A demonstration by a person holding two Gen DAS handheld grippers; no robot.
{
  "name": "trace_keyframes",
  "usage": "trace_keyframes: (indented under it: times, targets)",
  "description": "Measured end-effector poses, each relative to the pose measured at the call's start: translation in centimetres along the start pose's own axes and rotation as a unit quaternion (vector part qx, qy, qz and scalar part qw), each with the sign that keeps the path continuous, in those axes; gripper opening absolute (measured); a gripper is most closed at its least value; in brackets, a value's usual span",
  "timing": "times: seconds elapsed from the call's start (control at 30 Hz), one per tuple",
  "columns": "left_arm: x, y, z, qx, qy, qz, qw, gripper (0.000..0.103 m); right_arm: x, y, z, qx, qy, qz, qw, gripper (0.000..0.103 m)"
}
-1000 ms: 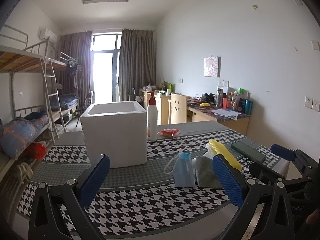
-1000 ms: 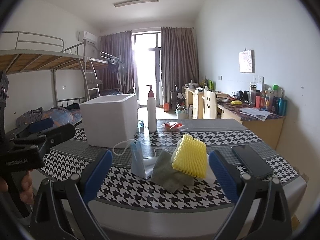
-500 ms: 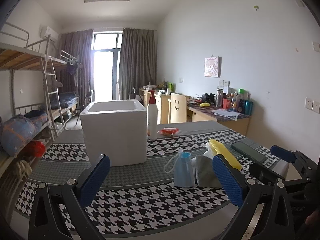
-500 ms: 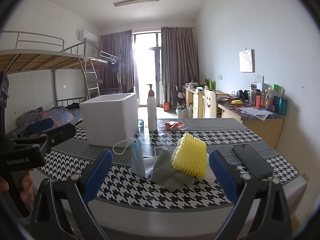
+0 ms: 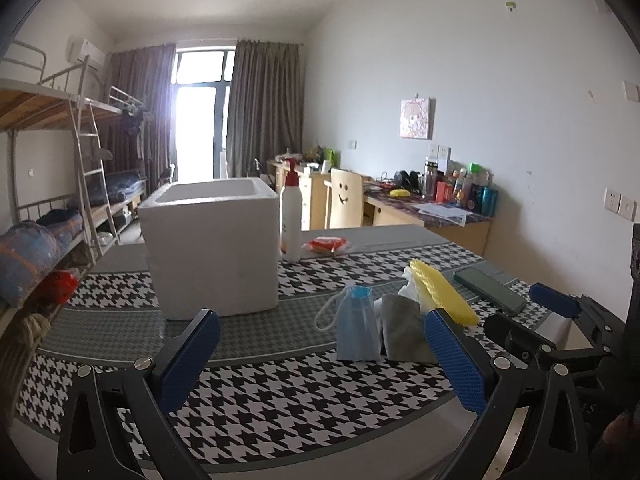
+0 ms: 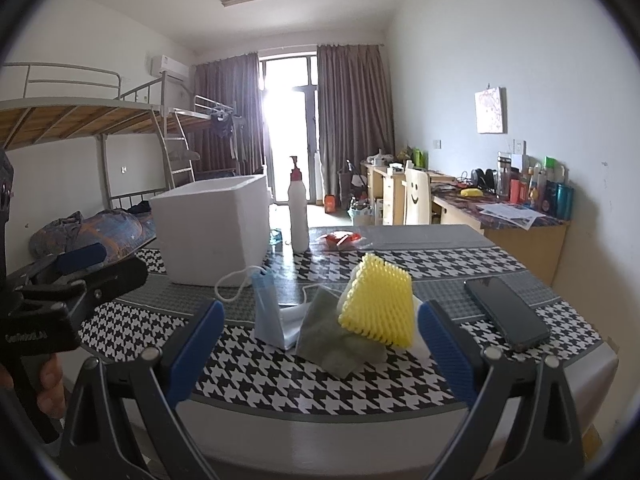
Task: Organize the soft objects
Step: 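Grasp the yellow foam net with the right tool while the left tool grasps the blue mask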
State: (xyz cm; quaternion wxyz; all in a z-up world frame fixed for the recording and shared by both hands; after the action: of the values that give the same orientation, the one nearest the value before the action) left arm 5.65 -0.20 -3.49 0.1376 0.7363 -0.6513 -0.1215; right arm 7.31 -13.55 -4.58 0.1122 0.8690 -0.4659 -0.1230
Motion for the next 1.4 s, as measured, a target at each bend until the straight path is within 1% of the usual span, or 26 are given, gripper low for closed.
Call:
trace_keyframes:
  times: [0.37, 0.6, 0.73, 0.93, 1.03, 1.17, 1.33, 1.4]
  targets:
    - [1.1, -3.0, 0.8, -0.038, -0.007, 0.022, 0.999, 0.102, 1.8, -1.9, 0.9, -0.026, -0.021, 0.0, 0.999, 0.099]
    - [1.9, -5.2, 1.3, -0.065, -0.017, 0.033, 0.9972, 0.102, 3.3, -2.9, 1.2, -0.039, -0.044, 0.002, 0.998, 0.099]
    - [2.1, -6.1, 1.6, -0.08, -0.014, 0.039, 0.996, 0.102, 3.6, -3.5, 1.3, -0.048, -0.045, 0.009, 0.998, 0.099]
    - [2.6, -7.6, 2.2, -0.099, -0.028, 0.04, 0.9939, 0.102, 4.5, -4.3, 1.5, -0.064, -0.045, 0.013, 0.997, 0.099]
    - [2.6, -8.1, 2.3, -0.103, -0.025, 0.038, 0.9936, 0.102, 5.1, -4.6, 1.5, -0.067, -0.05, 0.017, 0.996, 0.099]
    - [3.3, -8.8, 2.5, -0.11, -0.036, 0.031, 0.9927, 0.102, 5.7, -5.1, 1.6, -0.077, -0.054, 0.019, 0.995, 0.099]
    - [4.2, -9.8, 2.8, -0.121, -0.044, 0.028, 0.9913, 0.102, 6.3, -5.2, 1.7, -0.086, -0.056, 0.015, 0.995, 0.099]
    - [4.4, -10.1, 2.8, -0.125, -0.044, 0.031, 0.9907, 0.1, 6.6, -5.2, 1.7, -0.088, -0.061, 0.011, 0.994, 0.099]
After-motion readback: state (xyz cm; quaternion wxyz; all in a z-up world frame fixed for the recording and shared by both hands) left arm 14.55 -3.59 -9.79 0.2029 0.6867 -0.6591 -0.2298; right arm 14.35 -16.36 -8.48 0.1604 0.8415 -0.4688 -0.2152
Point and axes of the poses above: each gripper's, at about its wrist camera, not at the fingertips, and y roughly against the way its jaws point, x to its right, z to its underside, the point moved 4 cm from there along -y, roughly the way its jaws point, and after that the axes turned 11 degrees about -z, right-handed, at the moved point
